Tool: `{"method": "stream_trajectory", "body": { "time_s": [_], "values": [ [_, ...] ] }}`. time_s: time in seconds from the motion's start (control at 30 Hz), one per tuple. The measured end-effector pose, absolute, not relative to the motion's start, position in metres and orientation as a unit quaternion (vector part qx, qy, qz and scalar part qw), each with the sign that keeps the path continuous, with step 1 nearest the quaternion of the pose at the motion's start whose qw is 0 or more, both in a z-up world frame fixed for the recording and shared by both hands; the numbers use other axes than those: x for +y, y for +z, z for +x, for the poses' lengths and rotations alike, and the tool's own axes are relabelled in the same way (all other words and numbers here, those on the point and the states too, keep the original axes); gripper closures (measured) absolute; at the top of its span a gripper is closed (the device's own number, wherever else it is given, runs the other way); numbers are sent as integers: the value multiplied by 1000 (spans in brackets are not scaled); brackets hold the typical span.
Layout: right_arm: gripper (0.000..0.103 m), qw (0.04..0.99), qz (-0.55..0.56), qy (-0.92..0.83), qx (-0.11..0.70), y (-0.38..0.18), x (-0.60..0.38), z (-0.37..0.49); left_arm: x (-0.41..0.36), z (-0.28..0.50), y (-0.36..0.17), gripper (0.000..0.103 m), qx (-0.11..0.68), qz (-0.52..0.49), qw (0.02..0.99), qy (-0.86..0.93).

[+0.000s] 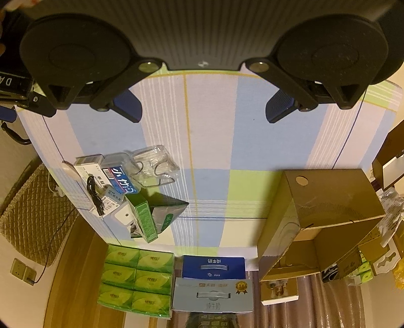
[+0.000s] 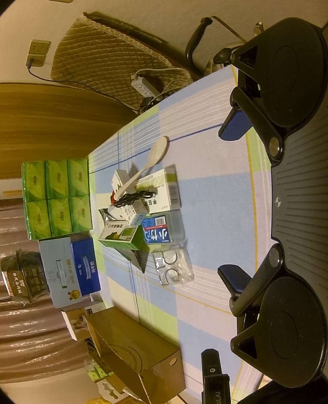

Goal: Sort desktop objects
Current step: 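Move the left tool toward the clear plastic soap dish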

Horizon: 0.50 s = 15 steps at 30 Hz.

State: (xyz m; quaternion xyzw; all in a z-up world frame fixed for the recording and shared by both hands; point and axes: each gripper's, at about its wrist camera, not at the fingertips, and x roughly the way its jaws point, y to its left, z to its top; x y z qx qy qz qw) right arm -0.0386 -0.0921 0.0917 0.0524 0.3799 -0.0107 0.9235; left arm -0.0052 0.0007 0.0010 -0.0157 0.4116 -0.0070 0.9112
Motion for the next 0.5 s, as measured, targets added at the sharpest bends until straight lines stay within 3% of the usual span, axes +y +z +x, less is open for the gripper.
{"method": "stream_trajectory", "body": {
  "time_s": [0.5],
  "values": [
    [2, 932, 70, 22, 355, 110, -94, -40, 12, 3, 5, 1, 400, -22, 915, -41]
  ]
}}
